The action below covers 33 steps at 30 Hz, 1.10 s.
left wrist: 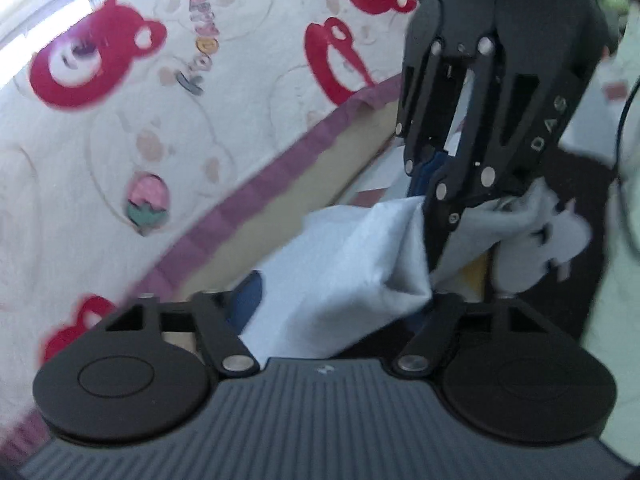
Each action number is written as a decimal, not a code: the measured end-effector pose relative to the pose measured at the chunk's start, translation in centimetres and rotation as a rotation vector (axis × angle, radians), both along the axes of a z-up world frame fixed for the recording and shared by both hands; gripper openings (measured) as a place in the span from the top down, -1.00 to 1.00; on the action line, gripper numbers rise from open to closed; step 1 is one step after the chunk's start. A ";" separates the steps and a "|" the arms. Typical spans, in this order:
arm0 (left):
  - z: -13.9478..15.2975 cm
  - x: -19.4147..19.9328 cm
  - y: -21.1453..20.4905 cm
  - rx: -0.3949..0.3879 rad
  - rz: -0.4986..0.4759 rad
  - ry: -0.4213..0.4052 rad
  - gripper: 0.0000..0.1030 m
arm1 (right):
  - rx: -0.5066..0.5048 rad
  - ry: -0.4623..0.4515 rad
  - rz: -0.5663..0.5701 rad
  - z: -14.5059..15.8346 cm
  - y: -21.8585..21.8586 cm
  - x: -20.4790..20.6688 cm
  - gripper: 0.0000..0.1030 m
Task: Fold clothes
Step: 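Grasp the shirt end with the right gripper while the left gripper pinches beside it, then lift the shirt end with both grippers and fold it over the strip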
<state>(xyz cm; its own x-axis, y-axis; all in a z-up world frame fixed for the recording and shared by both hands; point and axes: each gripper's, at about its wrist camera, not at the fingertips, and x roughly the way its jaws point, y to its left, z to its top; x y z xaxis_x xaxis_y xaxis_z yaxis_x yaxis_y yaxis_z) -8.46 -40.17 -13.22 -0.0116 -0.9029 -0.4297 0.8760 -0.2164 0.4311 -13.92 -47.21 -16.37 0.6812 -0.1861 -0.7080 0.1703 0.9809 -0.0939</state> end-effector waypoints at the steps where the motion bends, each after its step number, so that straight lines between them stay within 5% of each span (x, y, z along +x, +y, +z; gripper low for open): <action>1: 0.2 0.5 -0.1 0.031 -0.020 0.071 0.51 | -0.004 0.000 -0.005 -0.1 0.1 -0.1 0.81; 5: -0.1 1.2 -0.8 0.092 0.022 0.143 0.76 | -0.053 0.005 -0.079 -0.7 0.5 -0.6 0.58; 6: -0.1 1.4 -0.9 0.099 0.037 0.156 0.77 | -0.088 0.034 -0.129 -1.0 0.7 -0.6 0.04; 7: -0.1 1.5 -0.9 0.106 0.053 0.170 0.77 | -0.123 0.063 -0.179 -1.4 0.9 -0.5 -0.26; 11: 0.2 2.2 -0.9 0.098 0.092 0.255 0.77 | -0.132 0.121 -0.244 -3.9 1.8 -1.3 -0.25; 14: 0.5 3.2 -0.9 0.094 0.118 0.336 0.77 | -0.327 0.226 -0.292 -6.8 2.3 -1.7 -0.23; 18: 0.7 3.9 -1.0 0.107 0.145 0.375 0.78 | -0.443 0.227 -0.350 -7.6 1.5 -2.9 0.15; 19: 0.7 3.7 -1.0 0.110 0.149 0.355 0.79 | -0.461 0.226 -0.368 -7.6 1.3 -3.2 0.44; 21: 0.8 3.3 -0.7 0.106 0.158 0.304 0.81 | -0.431 0.183 -0.355 -6.8 1.3 -3.3 0.76; 27: 4.5 3.5 4.9 0.065 0.177 0.293 0.83 | -0.343 0.163 -0.100 -1.6 6.1 -4.7 0.81; 30: 7.3 2.8 10.8 0.062 0.141 0.368 0.82 | -0.207 0.177 0.032 1.5 9.7 -6.5 0.81; 33: 7.0 2.9 13.9 0.116 0.185 0.487 0.82 | -0.086 0.146 0.065 2.9 10.6 -7.8 0.81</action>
<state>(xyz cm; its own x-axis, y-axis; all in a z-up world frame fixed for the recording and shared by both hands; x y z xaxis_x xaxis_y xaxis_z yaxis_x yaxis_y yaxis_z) -5.60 -26.22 -6.25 -0.0793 -0.8555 -0.5116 0.9968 -0.0612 -0.0523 -21.71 -36.62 -13.43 0.5851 -0.2086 -0.7836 0.0849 0.9768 -0.1967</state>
